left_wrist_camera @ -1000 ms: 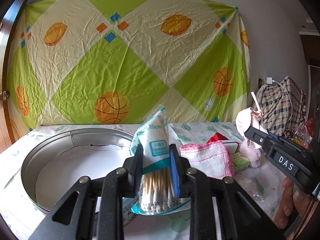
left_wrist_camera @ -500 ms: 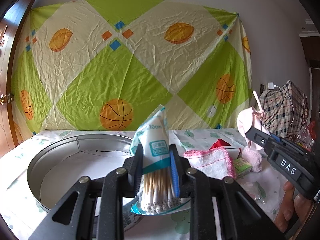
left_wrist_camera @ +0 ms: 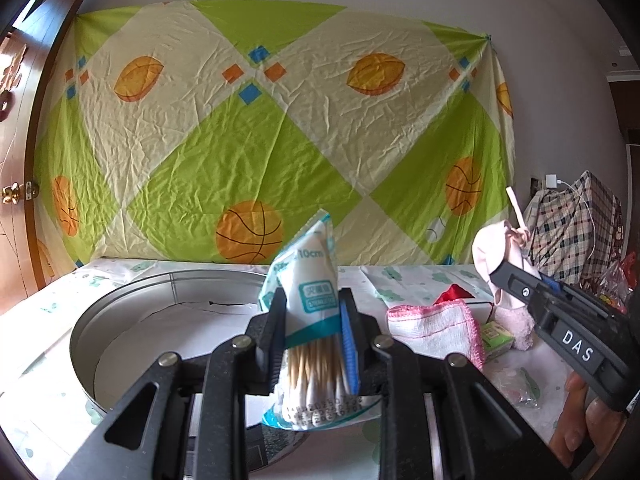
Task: Organize soft objects
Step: 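Carry the swab packet and pink pouch over the grey tin with both tools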
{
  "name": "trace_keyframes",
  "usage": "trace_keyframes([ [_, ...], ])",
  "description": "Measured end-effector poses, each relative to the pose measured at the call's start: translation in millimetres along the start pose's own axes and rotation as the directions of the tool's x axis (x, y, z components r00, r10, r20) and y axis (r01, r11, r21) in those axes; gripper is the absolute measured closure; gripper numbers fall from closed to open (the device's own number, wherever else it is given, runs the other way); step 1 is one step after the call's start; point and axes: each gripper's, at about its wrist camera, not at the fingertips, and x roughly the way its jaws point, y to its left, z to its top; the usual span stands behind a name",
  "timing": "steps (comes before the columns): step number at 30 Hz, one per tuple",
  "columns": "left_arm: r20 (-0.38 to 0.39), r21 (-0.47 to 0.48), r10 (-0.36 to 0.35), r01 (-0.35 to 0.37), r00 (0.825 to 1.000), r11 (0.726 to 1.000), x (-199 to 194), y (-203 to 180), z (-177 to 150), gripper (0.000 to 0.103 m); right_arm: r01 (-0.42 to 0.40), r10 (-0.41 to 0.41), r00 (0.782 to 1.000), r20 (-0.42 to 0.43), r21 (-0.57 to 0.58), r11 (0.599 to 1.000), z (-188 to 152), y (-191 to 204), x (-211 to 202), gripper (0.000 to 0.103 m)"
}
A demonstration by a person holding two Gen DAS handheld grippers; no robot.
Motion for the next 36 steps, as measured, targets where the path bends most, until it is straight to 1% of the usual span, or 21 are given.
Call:
trace_keyframes([
  [12,-0.018,-0.045,0.047,-0.048,0.999,0.998,1.8,30.3,0.3,0.08,-0.071,0.07,0.997,-0.034,-0.029,0.997,-2.4,29.5,17.6,0.082],
  [20,-0.006,-0.064,0.051,-0.051,0.999,0.997,-2.4,42.7,1.8,0.08,-0.103,0.1,0.994,-0.053,-0.049,0.994,-3.8,45.9,26.9,0.082],
  [26,0.005,-0.093,0.087,-0.087,0.996,0.992,-3.0,56.4,5.4,0.08,-0.126,0.121,0.99,-0.065,-0.072,0.989,-5.0,58.3,32.1,0.082],
  [36,-0.02,-0.111,0.14,-0.141,0.99,0.984,2.8,79.7,3.7,0.08,-0.17,0.161,0.983,-0.085,-0.118,0.978,-3.6,82.0,45.6,0.082],
])
